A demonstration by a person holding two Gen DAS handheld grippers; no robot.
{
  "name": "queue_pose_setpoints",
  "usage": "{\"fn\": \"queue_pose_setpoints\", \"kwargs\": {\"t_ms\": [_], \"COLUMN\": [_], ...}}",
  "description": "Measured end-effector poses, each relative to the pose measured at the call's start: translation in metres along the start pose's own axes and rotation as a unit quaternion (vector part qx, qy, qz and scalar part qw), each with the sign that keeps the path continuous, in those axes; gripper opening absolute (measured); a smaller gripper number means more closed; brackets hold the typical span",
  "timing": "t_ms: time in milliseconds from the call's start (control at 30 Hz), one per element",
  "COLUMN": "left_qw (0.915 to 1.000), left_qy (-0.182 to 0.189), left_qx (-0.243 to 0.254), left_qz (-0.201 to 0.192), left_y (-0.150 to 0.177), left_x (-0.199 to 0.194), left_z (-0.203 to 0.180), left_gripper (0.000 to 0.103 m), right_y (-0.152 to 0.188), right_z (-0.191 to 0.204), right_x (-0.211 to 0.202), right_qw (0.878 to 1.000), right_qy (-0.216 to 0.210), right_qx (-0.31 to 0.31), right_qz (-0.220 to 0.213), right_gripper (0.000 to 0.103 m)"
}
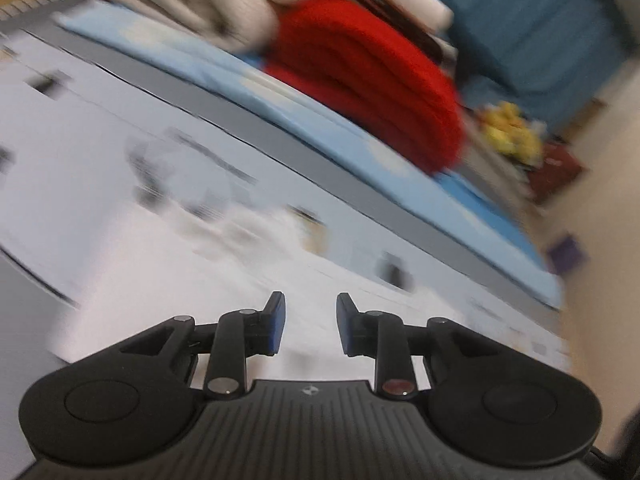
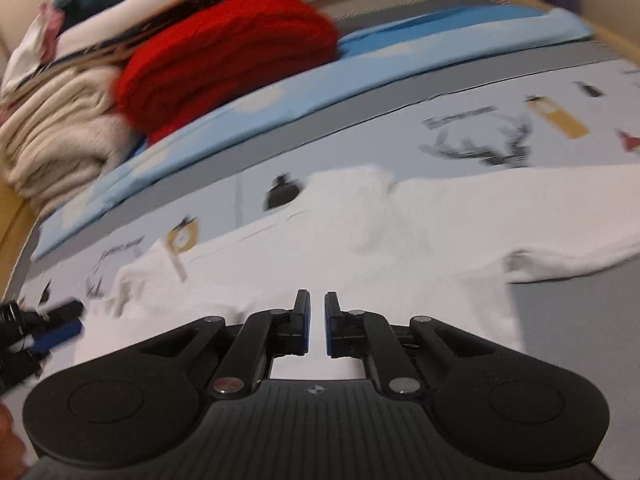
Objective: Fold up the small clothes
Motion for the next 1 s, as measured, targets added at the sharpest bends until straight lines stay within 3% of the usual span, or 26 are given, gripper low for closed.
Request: {"fn": "queue_pose_setpoints", "kwargs": {"t_ms": [100, 233, 400, 533, 567, 600, 667, 733, 900, 1000], "left_qw": [0.9983, 0.9971, 0.9968, 0.9964, 0.9962, 0.9961, 0.9955, 0.9949, 0.9947, 0.9951], "left_qy": [-0.058, -0.065, -0.064, -0.064, -0.066, -0.068, -0.073, -0.079, -0.086, -0.086], "left_qx": [0.000, -0.038, -0.046, -0.052, -0.053, -0.053, -0.056, -0.058, -0.049, -0.043], "left_qz": [-0.009, -0.009, -0.014, -0.016, -0.018, -0.019, -0.022, -0.026, -0.028, -0.024], "left_y": [-0.009, -0.022, -0.034, -0.045, -0.046, -0.047, -0.049, -0.051, -0.051, -0.047], "left_x": [-0.002, -0.006, -0.013, -0.026, -0.030, -0.031, -0.034, -0.035, -0.035, -0.031], "left_z": [0.024, 0.049, 0.061, 0.075, 0.079, 0.081, 0.085, 0.088, 0.087, 0.084], "left_gripper": [0.030, 0.030, 0.030, 0.030, 0.030, 0.030, 0.030, 0.030, 0.030, 0.030], "right_y": [0.016, 0.052, 0.099, 0.122, 0.121, 0.118, 0.107, 0.085, -0.007, -0.052], "right_z": [0.033, 0.084, 0.137, 0.146, 0.147, 0.148, 0.144, 0.138, 0.090, 0.032], "right_x": [0.022, 0.043, 0.062, 0.081, 0.081, 0.081, 0.077, 0.065, 0.005, -0.018], "right_qw": [0.997, 0.984, 0.955, 0.935, 0.934, 0.936, 0.946, 0.959, 0.983, 0.982], "right_qy": [-0.035, -0.078, -0.079, -0.033, -0.031, -0.026, -0.035, -0.047, -0.070, -0.051], "right_qx": [-0.055, -0.141, -0.271, -0.341, -0.345, -0.341, -0.312, -0.275, -0.133, -0.039], "right_qz": [0.038, 0.081, 0.096, 0.093, 0.085, 0.079, 0.078, 0.050, -0.107, -0.178], "right_gripper": [0.015, 0.023, 0.047, 0.045, 0.029, 0.017, 0.015, 0.014, 0.012, 0.008]}}
Point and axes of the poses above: each gripper's, at about its wrist camera, not at the fingertips, and x roughly the way its jaws point, z to its left, y to its underside, the point moved 6 cm from there along x, roughly the way its jaws point, and after that the axes turned 2 degrees about x, right-handed, at the moved point
